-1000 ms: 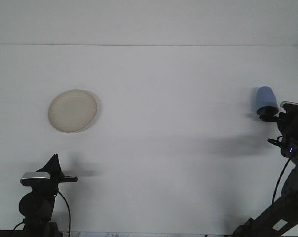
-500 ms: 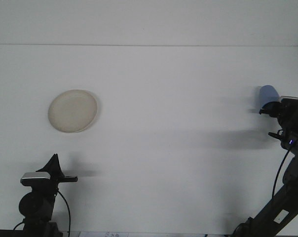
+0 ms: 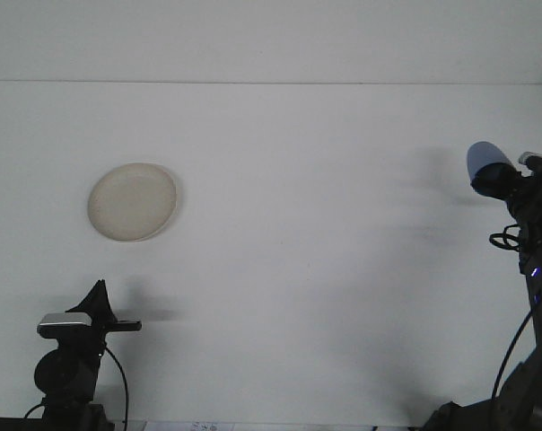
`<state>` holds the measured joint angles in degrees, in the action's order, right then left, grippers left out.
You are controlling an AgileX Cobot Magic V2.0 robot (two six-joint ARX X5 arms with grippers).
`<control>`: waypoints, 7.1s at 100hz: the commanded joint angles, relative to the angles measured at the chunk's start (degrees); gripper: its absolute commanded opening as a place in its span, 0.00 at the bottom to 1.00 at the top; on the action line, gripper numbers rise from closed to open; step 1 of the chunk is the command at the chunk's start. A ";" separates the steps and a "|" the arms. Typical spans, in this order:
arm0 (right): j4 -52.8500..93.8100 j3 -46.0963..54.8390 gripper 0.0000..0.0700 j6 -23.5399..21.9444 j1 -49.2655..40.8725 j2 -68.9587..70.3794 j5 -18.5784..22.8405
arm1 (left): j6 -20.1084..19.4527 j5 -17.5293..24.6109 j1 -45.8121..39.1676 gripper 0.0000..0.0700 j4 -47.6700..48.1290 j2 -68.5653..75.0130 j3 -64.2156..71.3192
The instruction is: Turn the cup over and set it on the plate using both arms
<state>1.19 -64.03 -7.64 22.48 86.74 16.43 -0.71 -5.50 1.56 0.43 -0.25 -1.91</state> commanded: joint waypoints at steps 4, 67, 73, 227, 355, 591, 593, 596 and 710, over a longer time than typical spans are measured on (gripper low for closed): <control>10.78 -1.53 0.00 -1.66 -4.48 -6.88 -0.07 | 0.13 -0.04 -0.04 0.02 -0.66 0.07 1.11; 66.97 -16.66 0.00 4.37 -57.35 -5.14 -10.86 | 0.13 -0.04 -0.04 0.02 -0.66 0.07 1.11; 68.06 -16.66 0.00 4.39 -60.39 -2.71 -10.86 | 0.13 -0.04 -0.04 0.02 -0.66 0.07 1.11; 45.53 4.39 0.70 2.71 -70.14 -49.20 -25.99 | 0.13 -0.04 -0.04 0.02 -0.66 0.07 1.11; 37.03 24.35 0.70 3.21 -70.14 -75.82 -26.36 | 8.28 36.94 19.08 0.72 41.92 -53.94 -59.36; 38.86 24.35 0.70 2.12 -70.14 -75.82 -26.99 | -4.48 0.98 -1.07 0.01 46.71 -91.06 -87.80; 38.91 24.35 0.70 1.95 -70.14 -75.82 -26.99 | -4.46 0.98 -1.70 0.01 46.10 -91.89 -87.82; 38.95 24.35 0.70 1.68 -70.14 -75.82 -26.99 | -4.48 0.98 -2.51 0.01 45.22 -93.15 -87.86; 39.98 24.35 0.70 1.01 -70.14 -75.82 -27.02 | 4.37 4.57 -5.29 0.75 41.55 -94.29 -96.39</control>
<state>41.32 -39.51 -5.89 -47.13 10.79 -10.61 1.67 -1.15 -3.62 42.46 -98.43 -96.60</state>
